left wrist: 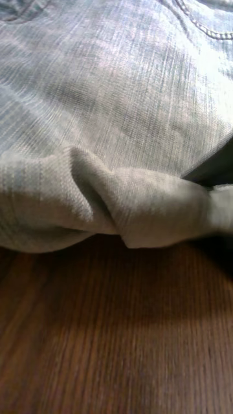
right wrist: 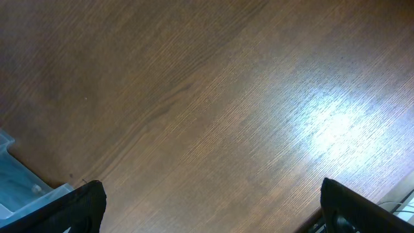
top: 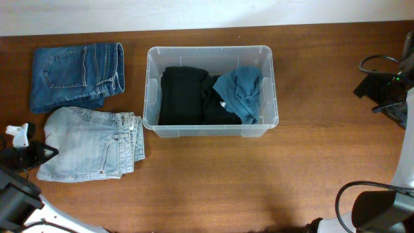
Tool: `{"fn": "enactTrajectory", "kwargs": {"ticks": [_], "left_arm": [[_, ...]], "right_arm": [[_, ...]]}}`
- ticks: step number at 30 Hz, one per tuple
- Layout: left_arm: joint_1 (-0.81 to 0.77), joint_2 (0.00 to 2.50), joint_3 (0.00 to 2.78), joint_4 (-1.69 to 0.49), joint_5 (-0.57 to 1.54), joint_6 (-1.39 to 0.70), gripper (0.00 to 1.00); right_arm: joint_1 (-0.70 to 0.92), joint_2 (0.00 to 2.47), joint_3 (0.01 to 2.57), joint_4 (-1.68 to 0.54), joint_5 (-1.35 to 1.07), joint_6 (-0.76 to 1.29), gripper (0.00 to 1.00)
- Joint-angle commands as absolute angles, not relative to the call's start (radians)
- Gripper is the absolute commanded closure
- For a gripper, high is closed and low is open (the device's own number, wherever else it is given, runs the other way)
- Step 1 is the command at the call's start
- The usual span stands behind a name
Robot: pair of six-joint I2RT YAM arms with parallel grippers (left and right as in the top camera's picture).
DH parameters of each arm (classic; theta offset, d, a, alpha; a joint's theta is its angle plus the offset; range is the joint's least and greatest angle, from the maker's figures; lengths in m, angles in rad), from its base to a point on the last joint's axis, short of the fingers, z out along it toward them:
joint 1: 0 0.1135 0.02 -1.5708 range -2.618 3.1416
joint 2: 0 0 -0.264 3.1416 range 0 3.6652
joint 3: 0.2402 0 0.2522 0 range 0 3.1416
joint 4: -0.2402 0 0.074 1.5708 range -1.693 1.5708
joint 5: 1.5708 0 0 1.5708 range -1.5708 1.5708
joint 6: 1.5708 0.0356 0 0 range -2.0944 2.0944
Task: Pack container
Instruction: 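Grasp the light-blue jeans' left edge with the left gripper, then lift the light-blue jeans and swing them over the bin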
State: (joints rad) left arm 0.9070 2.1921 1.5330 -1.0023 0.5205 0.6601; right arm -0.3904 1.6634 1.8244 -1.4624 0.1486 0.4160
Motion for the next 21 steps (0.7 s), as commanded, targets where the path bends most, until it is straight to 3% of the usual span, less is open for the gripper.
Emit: {"fn": "enactTrajectory", "kwargs": {"ticks": [1,7,12,21], "left_arm": [[0.899,2.213,1.518,-1.003,0.535,0.667,0.96],[0.899,2.213,1.526,-1.003,0.535,0.666,0.99],[0.9,2.212,1.627,-1.027,0.564,0.525,0.99],[0.899,2.212,2.066,-1.294,0.771,0.392,0.99]], "right_arm": [[-0.394,1.648,1.821,-1.462,0.15,0.425,0.02],[-0.394,1.648,1.821,-1.462,0.15,0.425,0.01],[-0.394,1.648,1.821,-1.462,0.15,0.425,0.02],[-0.394,1.648,1.821,-1.462,0.15,0.425,0.02]]}}
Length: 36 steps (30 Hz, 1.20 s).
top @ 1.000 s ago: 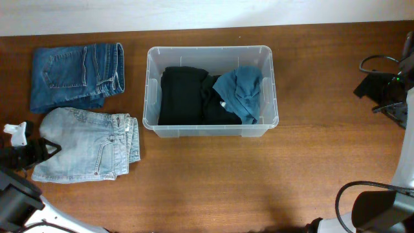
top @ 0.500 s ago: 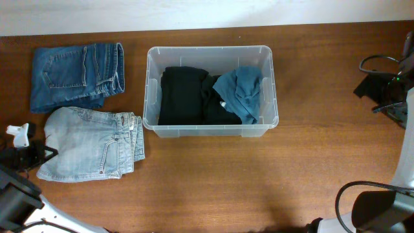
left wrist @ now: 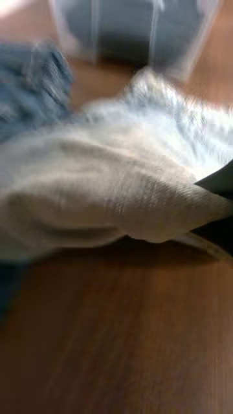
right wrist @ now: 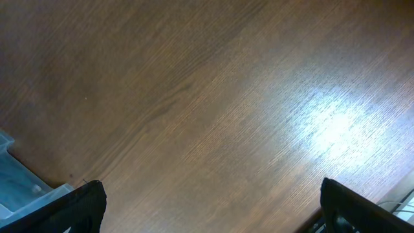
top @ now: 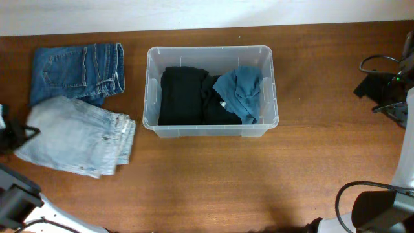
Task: Pack container
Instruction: 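Lift the light-blue jeans and swing them over the bin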
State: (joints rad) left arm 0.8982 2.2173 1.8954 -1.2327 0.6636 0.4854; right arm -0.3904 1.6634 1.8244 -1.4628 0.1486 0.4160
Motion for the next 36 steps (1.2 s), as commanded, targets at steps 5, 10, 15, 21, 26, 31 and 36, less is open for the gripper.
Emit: {"fn": "enactTrajectory", "kwargs": {"ticks": [5,10,15,21,26,31,36], "left_arm": [[0.899,2.212,2.37,-1.499,0.772,0.389,0.99],[0.898,2.212,2.679,-1.66,0.891,0.389,0.99],[0.885,2.21,2.872,-1.686,1.088,0.292,0.99],[0.809,2.208,3.083,-1.684,1.209,0.15,0.99],[0.66,2.157,3.138,-1.631,1.209,-0.003,0.99],[0.436,2.114,3.138,-1.54,1.208,-0.065,0.99],[0.194,2.115,3.132,-1.518,1.141,-0.065,0.99]], "right_arm": [[-0.394,1.648,1.821,-1.462,0.15,0.425,0.02],[-0.394,1.648,1.821,-1.462,0.15,0.425,0.02],[-0.394,1.648,1.821,-1.462,0.15,0.425,0.02],[-0.394,1.648,1.821,-1.462,0.15,0.425,0.02],[-0.394,1.648,1.821,-1.462,0.15,0.425,0.01],[-0.394,1.648,1.821,-1.462,0.15,0.425,0.02],[-0.394,1.648,1.821,-1.462,0.15,0.425,0.02]]}}
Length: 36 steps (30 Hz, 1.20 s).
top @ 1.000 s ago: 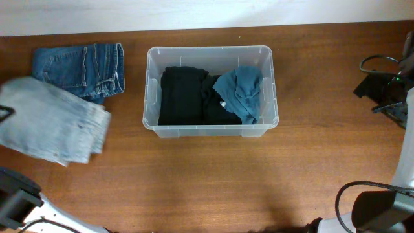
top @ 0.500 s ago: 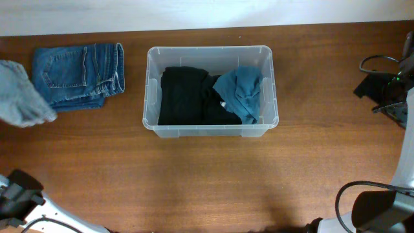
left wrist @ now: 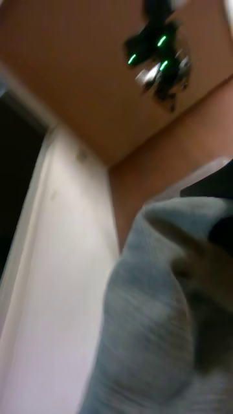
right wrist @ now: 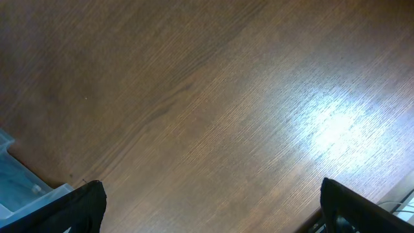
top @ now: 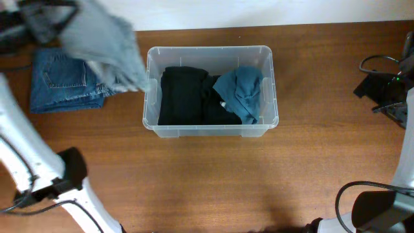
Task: Pack container
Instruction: 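Lift the light-blue jeans and swing them over the bin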
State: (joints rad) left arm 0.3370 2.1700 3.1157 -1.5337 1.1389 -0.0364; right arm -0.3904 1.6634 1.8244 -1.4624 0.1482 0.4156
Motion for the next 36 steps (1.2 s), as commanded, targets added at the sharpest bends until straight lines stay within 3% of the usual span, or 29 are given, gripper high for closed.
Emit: {"fn": "enactTrajectory", "kwargs": {"ticks": [1,11,17,29,36], "left_arm": [[0.148,2.115,3.132,-1.518,1.108,-0.065,0.99],[-0.311,2.115,3.11,-1.399,0.69,-0.064,0.99],[-0.477,2.115,3.013,-1.282,0.515,-0.068,0.99],[-0.532,2.115,2.675,-0.987,0.459,-0.138,0.99],[-0.548,2.115,2.616,-0.927,0.455,-0.143,0.99]], "right_arm": [[-0.394,1.648,1.821,-1.462,0.15,0.425,0.02],[-0.394,1.648,1.821,-1.462,0.15,0.425,0.02],[-0.394,1.648,1.821,-1.462,0.15,0.425,0.02],[-0.394,1.648,1.821,-1.462,0.15,0.425,0.02],[-0.394,1.648,1.821,-1.462,0.15,0.425,0.02]]}}
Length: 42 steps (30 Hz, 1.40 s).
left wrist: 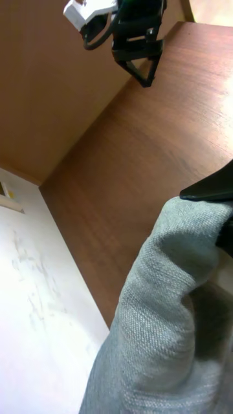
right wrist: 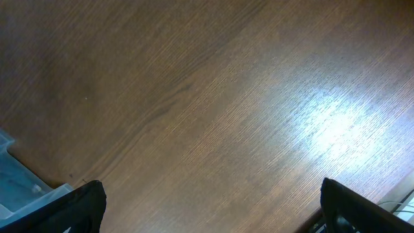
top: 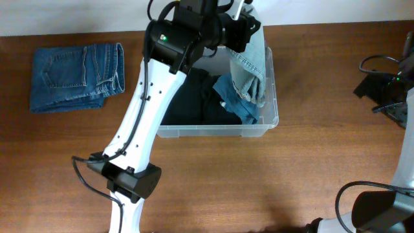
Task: Pack container
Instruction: 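Lift the light-blue jeans and swing them over the bin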
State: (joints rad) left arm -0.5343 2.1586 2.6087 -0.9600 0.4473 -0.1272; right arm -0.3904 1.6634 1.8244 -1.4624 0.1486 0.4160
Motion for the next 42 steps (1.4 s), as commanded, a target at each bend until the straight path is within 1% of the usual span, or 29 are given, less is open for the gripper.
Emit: {"fn": "enactTrajectory", "kwargs": {"ticks": [1,10,13,15,30,37,42], "left_arm": [[-0.55,2.115,2.616,-0.926,0.454,-0.144,0.99],[-0.556,2.115,2.616,-0.949,0.439,-0.212,0.99],[-0.557,2.115,2.605,-0.994,0.371,-0.212,0.99],[-0.556,2.115,2.587,-1.003,0.369,-0.212,0.99],[-0.558,2.117,2.252,-0.9,0.369,-0.208,0.99],[-0.554,2.117,2.247,-0.893,0.37,-0.208,0.99],[-0.551,2.114,2.323,-0.894,0.37,-0.208,0.99]], "right_arm": [[-0.394,1.648,1.821,-1.462,0.15,0.425,0.02],[-0.394,1.648,1.821,-1.462,0.15,0.425,0.02],[-0.394,1.648,1.821,-1.462,0.15,0.425,0.02],[-0.394,1.648,1.821,-1.462,0.15,0.425,0.02],[-0.394,1.648,1.821,-1.462,0.15,0.425,0.02],[-0.394,1.648,1.821,-1.462,0.15,0.425,0.02],[-0.394,1.648,1.821,-1.462,0.15,0.425,0.02]]}}
